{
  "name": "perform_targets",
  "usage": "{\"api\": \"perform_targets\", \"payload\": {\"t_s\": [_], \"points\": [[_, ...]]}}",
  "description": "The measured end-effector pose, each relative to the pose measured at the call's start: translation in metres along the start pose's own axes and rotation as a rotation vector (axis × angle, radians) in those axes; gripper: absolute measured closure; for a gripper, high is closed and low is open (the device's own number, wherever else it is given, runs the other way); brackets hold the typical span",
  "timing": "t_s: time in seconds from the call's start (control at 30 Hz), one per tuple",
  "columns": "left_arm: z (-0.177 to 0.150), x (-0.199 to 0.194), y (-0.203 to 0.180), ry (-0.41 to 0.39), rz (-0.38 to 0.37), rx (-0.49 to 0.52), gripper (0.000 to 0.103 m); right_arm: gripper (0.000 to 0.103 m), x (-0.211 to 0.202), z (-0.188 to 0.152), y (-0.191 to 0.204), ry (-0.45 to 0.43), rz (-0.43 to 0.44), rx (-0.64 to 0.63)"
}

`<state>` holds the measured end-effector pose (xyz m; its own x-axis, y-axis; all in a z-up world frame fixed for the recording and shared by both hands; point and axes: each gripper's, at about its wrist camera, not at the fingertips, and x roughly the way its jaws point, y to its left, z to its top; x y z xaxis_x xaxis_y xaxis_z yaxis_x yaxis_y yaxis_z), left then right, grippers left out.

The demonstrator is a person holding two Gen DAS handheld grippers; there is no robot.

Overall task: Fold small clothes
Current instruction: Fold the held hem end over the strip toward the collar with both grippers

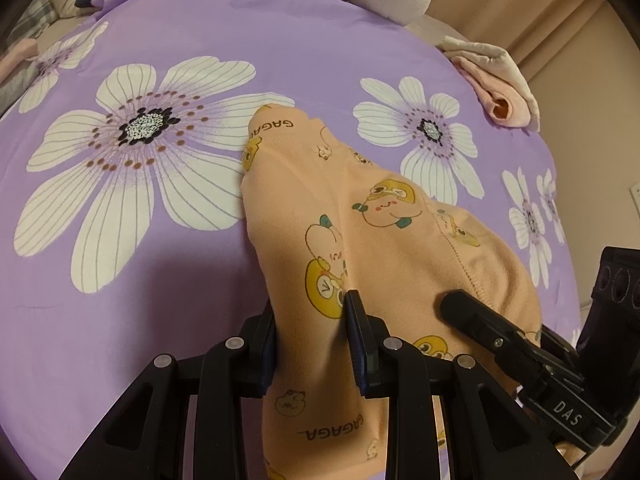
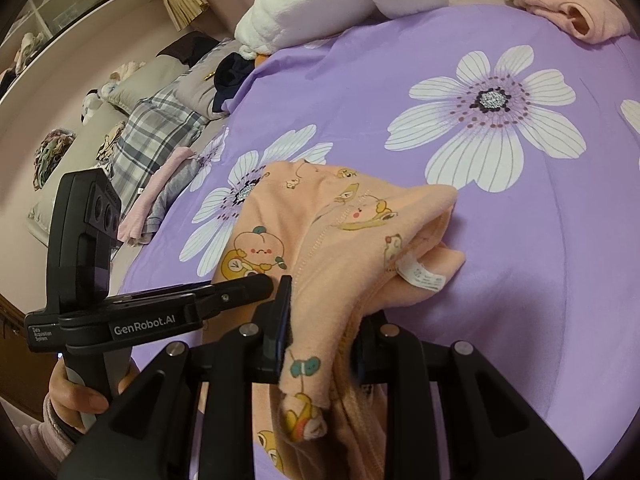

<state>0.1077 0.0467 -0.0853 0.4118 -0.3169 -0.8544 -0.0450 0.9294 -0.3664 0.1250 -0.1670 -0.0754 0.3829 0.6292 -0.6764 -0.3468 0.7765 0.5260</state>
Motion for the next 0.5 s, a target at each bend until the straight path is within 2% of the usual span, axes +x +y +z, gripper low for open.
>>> {"api": "perform_targets", "payload": {"t_s": [0.5], "points": [[-0.0018,0.001,0.0032,0.001,0.015,0.005,0.076,0.077,0.0013,-0.002,-0.0097,0.011,-0.022,0.019]]}}
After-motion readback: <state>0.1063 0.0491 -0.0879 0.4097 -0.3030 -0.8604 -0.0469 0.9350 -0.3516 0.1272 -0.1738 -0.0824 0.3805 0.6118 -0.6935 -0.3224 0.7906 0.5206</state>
